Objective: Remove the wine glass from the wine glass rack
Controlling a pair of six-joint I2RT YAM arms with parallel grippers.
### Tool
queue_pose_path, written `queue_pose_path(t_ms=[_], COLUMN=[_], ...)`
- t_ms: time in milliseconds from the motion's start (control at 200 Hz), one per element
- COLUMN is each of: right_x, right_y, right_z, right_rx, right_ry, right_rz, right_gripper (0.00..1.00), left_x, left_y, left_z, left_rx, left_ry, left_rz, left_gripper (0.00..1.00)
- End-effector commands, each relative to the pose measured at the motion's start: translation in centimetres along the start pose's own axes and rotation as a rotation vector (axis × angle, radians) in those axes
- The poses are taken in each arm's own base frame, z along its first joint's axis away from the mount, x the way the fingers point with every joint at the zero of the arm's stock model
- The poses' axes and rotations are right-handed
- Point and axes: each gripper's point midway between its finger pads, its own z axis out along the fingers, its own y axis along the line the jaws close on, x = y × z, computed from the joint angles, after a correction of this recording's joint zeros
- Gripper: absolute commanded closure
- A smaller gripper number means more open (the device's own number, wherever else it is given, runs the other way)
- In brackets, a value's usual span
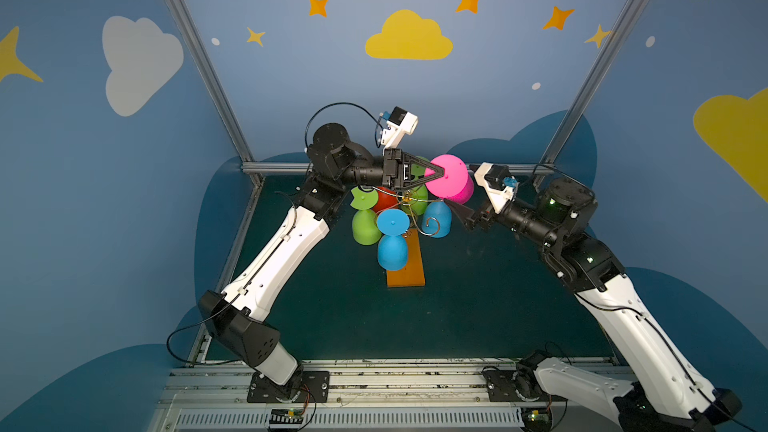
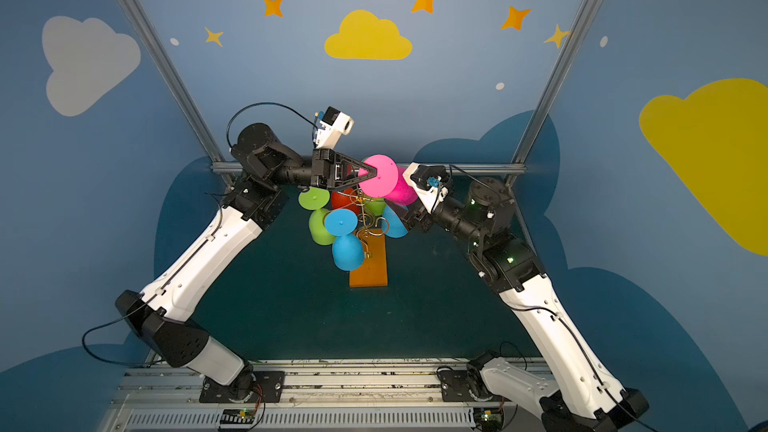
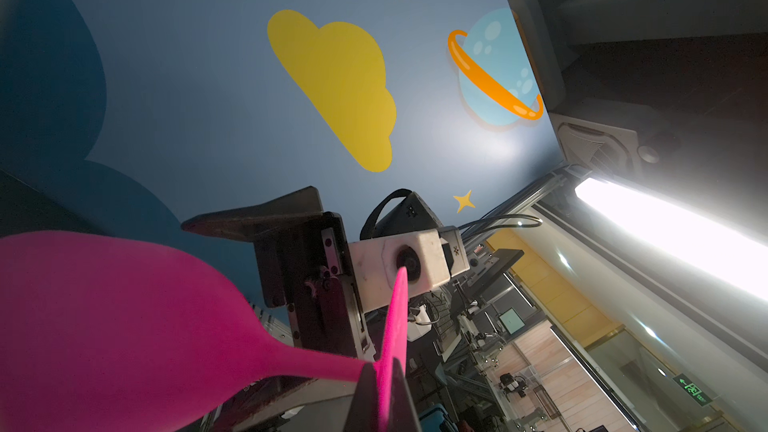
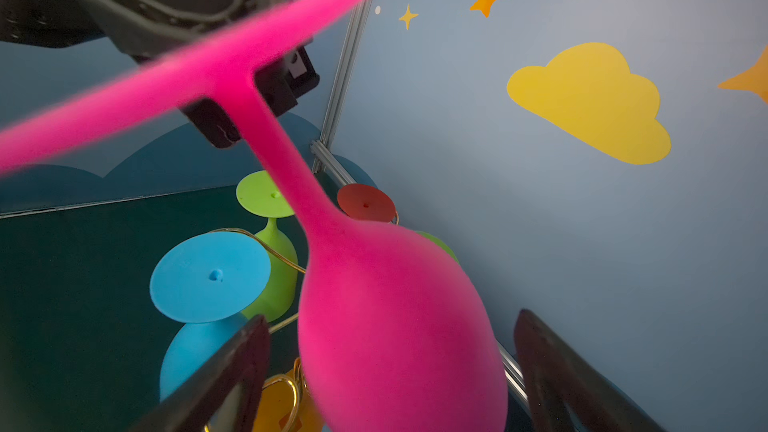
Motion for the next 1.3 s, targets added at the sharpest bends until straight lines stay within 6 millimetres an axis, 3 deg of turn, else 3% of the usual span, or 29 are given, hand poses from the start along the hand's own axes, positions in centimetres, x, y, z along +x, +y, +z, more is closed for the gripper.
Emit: queue_pose_path(t_ms=[0,250,601,741,996,1131,1297], right_x=[-2.1,-1.3,-0.3,0.3,1.0,1.4,2.1], right_y=[-0.4,-0.5,-0.7,-0.4,-0.9,-1.5,-1.8], right_z=[0.1,1.4,0.9,0.4,-0.4,-1.4,-3.1], right_rx=[-0.003,-0.011,0.022,0.029,0.067,0.112,0.154], right_ry=[-0.062,-0.038,-0.013,0.004,0.064,0.127,0.208], right_rz=[-0.027,0.007,0.056,0.095,0.147,0.201,0.257], right_gripper=[0.09,0.12,0.49,0.62,0.76,0.81,0.85], left_x=[-0.1,-0.1,-0.2,-0.7,-1.4,-1.6,-3.0], left_y=[-1.8,-2.2,-1.0,-0.4,-0.5,0.7,3.7], left_z=[-0.3,-0.3,-0.6,-1.1,-2.0,-2.9,-5.3], left_rx=[0.031,0.045,0.023,0.006,-0.025,-0.2,-0.505], left_ry=[0.006,0.001,-0.002,-0.029,-0.064,-0.101,-0.19], left_rz=[0.046,0.043,0.029,0.029,0.12,0.308,0.678], left_gripper=[0.97,0.97,0.94,0.86,0.42,0.35,0.36])
